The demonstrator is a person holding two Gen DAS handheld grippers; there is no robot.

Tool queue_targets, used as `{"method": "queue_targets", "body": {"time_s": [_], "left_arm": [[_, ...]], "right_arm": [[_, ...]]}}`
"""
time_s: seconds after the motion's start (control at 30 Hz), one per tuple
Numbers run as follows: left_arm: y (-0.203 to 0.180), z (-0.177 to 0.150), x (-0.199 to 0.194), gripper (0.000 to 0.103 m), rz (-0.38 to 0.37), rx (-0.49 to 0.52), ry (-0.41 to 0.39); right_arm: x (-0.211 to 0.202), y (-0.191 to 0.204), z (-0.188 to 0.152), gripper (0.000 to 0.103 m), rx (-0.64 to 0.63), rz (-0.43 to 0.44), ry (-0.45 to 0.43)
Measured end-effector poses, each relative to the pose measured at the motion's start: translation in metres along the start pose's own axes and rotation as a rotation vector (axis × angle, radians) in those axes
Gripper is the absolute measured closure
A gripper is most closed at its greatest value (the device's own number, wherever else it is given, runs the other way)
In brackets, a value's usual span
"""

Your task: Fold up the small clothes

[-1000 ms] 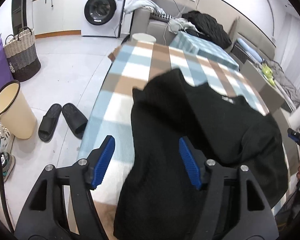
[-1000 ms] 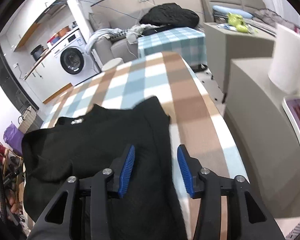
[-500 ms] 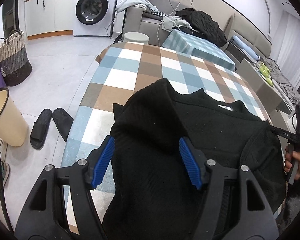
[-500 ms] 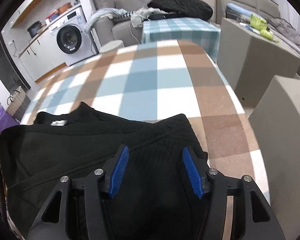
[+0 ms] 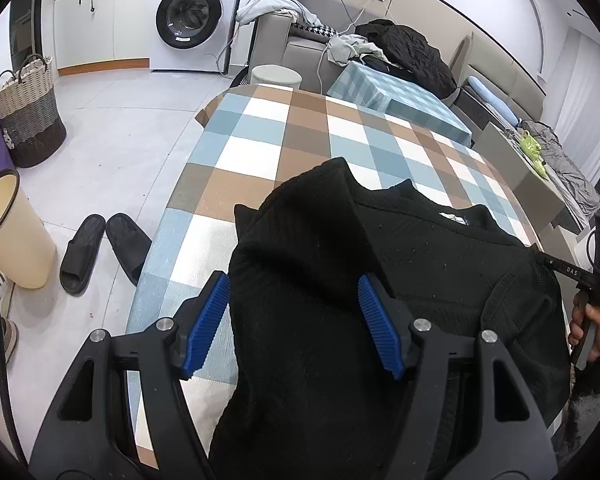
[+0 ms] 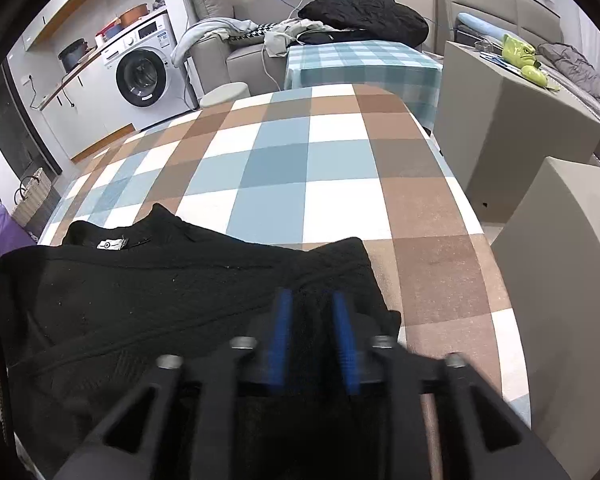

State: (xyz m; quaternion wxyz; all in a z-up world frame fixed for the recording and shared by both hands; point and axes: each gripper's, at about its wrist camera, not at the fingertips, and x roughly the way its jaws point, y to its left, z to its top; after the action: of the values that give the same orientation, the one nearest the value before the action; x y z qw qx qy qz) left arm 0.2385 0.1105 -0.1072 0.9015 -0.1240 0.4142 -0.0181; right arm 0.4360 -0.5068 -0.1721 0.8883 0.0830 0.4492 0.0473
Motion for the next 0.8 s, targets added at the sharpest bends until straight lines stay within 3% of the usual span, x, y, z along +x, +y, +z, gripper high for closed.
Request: {"method": "queue_targets", "body": {"time_s": [0.17, 0.2, 0.23, 0.33, 0.4, 0.47, 0.57, 0.67, 0.8], "left_arm": [[0.002, -0.002, 0.001, 0.039, 0.003, -0.004, 0.005], [0.002, -0.002, 0.001, 0.039, 0.003, -0.004, 0.006], [0.002, -0.002, 0.001, 0.039, 0.004, -0.006, 0.006], [0.003, -0.001, 0.003, 0.039, -0.001, -0.015, 0.003], [0.004, -0.001, 0.001, 0.039, 0.0, -0.019, -0.004], [0.005, -0.001, -0.001, 0.039, -0.001, -0.021, -0.009], [0.007, -0.001, -0.004, 0.039, -0.005, -0.022, -0.016], [0.008, 0.0, -0.003, 0.039, -0.001, -0.026, -0.018], [0.011, 0.002, 0.003, 0.039, 0.0, -0.047, -0.009]], "right_arm": [[0.013, 0.013, 0.003, 0.058, -0.045, -0.023, 0.025], [0.019, 0.015, 0.003, 0.06, -0.053, -0.024, 0.041], [0.022, 0.016, 0.002, 0.071, -0.068, -0.038, 0.039], [0.021, 0.014, 0.002, 0.091, -0.06, -0.028, 0.032], [0.017, 0.008, 0.003, 0.095, -0.036, -0.001, 0.024], [0.0, 0.003, 0.005, 0.095, -0.002, 0.059, -0.044], [-0.039, -0.012, 0.015, 0.096, 0.065, 0.196, -0.238], [-0.048, -0.035, 0.03, 0.096, 0.191, 0.112, -0.286], [-0.015, -0.055, 0.035, 0.089, 0.316, 0.022, -0.168]]}}
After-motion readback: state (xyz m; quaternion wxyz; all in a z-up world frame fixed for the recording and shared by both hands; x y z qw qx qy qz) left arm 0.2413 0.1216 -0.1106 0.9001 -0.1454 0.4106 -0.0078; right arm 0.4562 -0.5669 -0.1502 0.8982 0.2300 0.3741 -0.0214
